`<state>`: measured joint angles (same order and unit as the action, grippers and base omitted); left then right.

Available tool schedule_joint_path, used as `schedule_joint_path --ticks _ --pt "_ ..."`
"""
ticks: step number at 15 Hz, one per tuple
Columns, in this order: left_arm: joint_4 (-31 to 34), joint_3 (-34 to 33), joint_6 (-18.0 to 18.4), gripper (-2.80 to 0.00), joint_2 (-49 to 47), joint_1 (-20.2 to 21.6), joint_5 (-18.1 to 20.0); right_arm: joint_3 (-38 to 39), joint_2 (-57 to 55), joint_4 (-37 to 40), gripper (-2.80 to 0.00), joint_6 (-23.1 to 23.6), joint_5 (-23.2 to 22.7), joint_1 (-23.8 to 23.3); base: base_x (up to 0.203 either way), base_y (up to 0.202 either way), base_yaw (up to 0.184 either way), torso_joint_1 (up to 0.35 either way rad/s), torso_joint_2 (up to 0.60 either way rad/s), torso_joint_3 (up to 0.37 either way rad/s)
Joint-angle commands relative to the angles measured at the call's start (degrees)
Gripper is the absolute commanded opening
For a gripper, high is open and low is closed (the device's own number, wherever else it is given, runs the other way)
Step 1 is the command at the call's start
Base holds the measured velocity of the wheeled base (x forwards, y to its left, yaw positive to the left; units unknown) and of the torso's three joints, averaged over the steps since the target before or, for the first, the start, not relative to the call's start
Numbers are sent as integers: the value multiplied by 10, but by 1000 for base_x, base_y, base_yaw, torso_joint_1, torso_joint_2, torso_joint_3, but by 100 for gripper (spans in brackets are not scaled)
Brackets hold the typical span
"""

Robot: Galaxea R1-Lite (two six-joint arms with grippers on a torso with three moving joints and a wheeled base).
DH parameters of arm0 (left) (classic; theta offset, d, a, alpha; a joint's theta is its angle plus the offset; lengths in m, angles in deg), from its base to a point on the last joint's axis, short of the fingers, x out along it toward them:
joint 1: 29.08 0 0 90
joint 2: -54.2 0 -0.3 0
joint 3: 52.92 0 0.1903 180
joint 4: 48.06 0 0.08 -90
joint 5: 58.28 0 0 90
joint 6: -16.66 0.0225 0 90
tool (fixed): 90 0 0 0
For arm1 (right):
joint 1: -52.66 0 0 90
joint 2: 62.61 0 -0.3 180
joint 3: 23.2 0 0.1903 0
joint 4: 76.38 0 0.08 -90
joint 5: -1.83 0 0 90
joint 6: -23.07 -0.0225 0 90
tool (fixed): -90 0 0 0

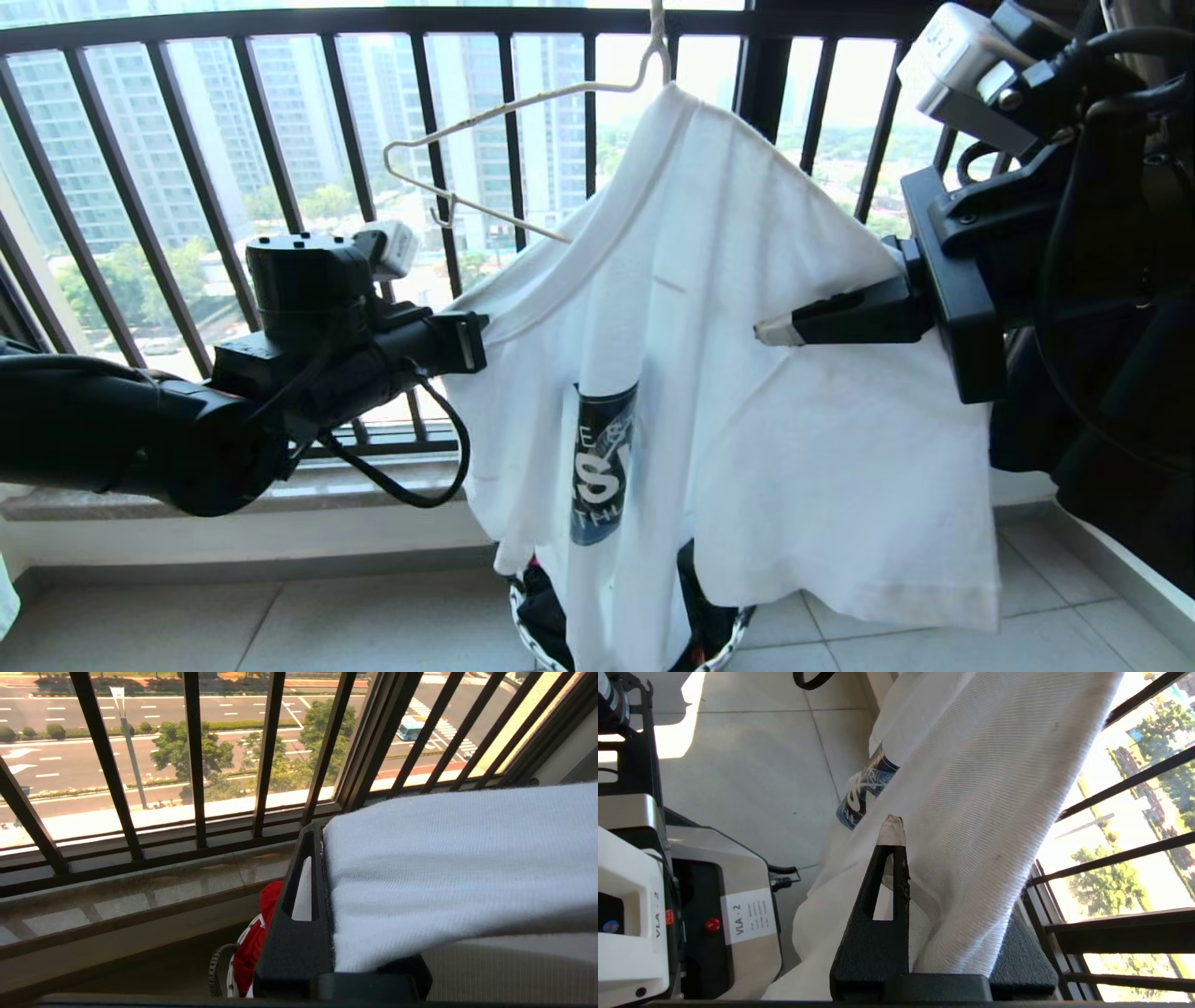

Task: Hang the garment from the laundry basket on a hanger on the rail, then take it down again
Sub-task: Hang the clothes on the clothes rack

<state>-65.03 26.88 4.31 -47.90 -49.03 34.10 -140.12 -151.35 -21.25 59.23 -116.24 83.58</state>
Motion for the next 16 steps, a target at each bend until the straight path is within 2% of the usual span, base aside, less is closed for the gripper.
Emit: schedule_joint_path --ticks 1,4,7,9,12,16 --pt "-2 4 0 -280 4 8 0 12 6 2 -280 3 -2 0 0 0 0 0 0 0" --pt "30 18 -3 -280 13 15 4 39 7 2 -280 6 -2 1 0 0 0 0 0 0" --pt "56 27 -28 -280 32 37 55 47 1 2 -280 8 -2 1 0 0 0 0 0 0" --pt "84 45 -40 -280 36 47 59 55 0 2 -280 8 -6 1 0 0 0 0 0 0" --pt "91 52 -45 -280 34 59 61 75 0 -27 -280 8 -7 1 0 0 0 0 0 0" --pt "91 51 -67 -280 38 69 100 86 1 -36 -280 8 -8 -5 0 0 0 0 0 0"
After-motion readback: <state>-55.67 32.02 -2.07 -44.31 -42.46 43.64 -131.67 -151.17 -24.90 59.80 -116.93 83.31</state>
